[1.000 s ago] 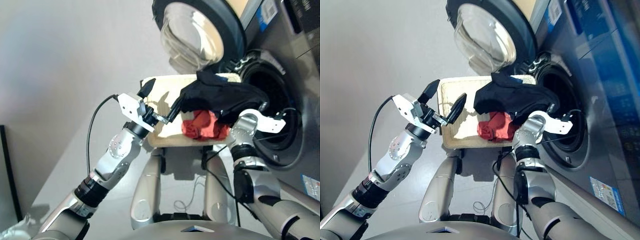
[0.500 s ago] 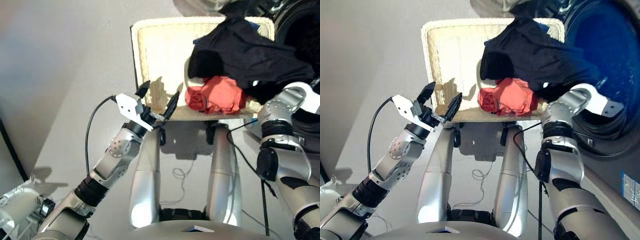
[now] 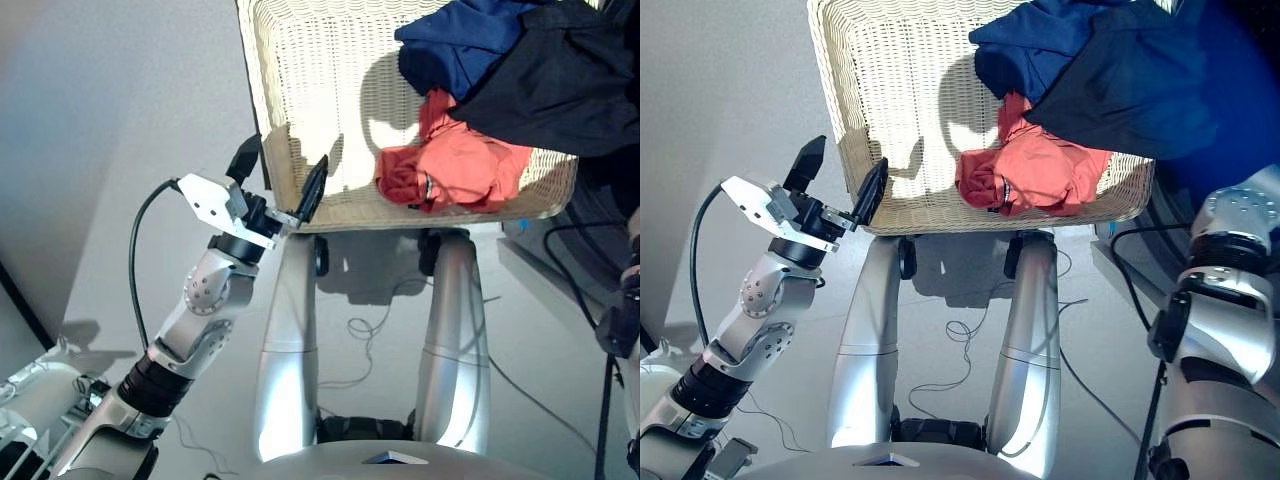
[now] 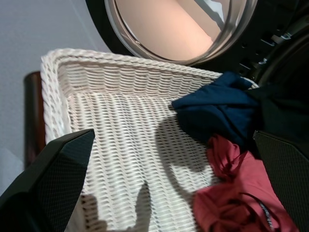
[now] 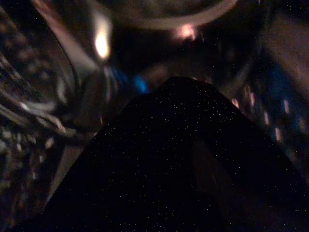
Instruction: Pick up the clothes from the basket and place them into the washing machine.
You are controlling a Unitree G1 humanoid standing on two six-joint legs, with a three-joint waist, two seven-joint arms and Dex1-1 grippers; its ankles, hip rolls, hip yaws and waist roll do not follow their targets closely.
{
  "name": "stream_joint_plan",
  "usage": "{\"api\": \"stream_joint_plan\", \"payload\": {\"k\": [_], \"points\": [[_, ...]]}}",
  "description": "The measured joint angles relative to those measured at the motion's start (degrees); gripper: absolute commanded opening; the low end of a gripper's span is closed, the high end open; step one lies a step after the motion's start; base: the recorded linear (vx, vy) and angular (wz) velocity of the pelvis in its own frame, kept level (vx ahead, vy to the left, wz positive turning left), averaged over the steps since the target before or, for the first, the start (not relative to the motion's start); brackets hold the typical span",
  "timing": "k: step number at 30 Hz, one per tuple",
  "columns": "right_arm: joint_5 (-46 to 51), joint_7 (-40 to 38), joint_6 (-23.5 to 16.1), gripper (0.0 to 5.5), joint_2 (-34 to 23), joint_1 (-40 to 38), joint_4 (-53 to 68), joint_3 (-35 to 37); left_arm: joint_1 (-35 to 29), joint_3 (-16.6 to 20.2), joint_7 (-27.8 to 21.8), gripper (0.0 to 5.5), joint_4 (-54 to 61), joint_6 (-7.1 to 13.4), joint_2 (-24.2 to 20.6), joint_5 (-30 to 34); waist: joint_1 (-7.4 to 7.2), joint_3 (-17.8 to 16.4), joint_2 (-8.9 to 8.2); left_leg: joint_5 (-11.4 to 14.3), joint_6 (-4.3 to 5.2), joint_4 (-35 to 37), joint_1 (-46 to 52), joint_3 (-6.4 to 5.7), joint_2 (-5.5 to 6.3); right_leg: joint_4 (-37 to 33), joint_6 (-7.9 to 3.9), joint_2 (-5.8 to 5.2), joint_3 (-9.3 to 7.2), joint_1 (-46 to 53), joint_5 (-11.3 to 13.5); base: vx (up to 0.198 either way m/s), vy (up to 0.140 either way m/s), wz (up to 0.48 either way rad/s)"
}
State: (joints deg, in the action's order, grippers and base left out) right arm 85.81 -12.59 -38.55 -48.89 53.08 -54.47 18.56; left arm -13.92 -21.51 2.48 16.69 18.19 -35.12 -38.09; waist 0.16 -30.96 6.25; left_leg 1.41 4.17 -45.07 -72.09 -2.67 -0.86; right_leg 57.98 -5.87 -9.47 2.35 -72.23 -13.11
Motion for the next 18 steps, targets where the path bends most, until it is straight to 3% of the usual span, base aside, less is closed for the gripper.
{"api": "stream_joint_plan", "payload": {"k": [11,16,17,18], "points": [[-2.1,-3.4,0.8,0.0,-1.5,0.4,-1.2,0.1,1.8,1.5,0.0,5.5,2.0,0.3,-3.0,-0.1,-0.09,-0.1,-0.09,2.3,-1.41,-3.0,-0.9,1.47,0.12,0.7,-1.22,-0.06,1.65,-0.2,-0.5,0.0,0.0,0.0],[-4.0,-4.5,0.8,0.0,-1.6,0.5,-1.2,0.0,1.9,1.5,0.0,5.5,2.1,0.3,-4.0,-0.1,-0.07,0.0,-0.07,2.5,-1.46,-3.3,-0.9,1.62,0.19,1.0,-1.39,-0.08,1.89,-0.2,-0.6,0.0,0.0,0.0],[-4.1,-4.5,0.8,5.5,-1.6,0.5,-1.2,-0.2,1.9,1.5,0.0,5.5,2.1,0.3,-4.0,-0.1,-0.07,0.0,-0.07,2.5,-1.46,-3.3,-0.9,1.62,0.19,1.1,-1.39,-0.08,1.89,-0.2,-0.6,0.0,0.0,0.0],[-4.3,-4.5,0.8,5.5,-1.6,0.5,-1.2,-0.2,1.9,1.5,0.0,5.5,2.1,0.3,-4.0,-0.1,-0.06,0.0,-0.06,2.5,-1.46,-3.4,-0.9,1.63,0.2,1.1,-1.39,-0.09,1.91,-0.2,-0.6,0.0,0.0,0.0]]}}
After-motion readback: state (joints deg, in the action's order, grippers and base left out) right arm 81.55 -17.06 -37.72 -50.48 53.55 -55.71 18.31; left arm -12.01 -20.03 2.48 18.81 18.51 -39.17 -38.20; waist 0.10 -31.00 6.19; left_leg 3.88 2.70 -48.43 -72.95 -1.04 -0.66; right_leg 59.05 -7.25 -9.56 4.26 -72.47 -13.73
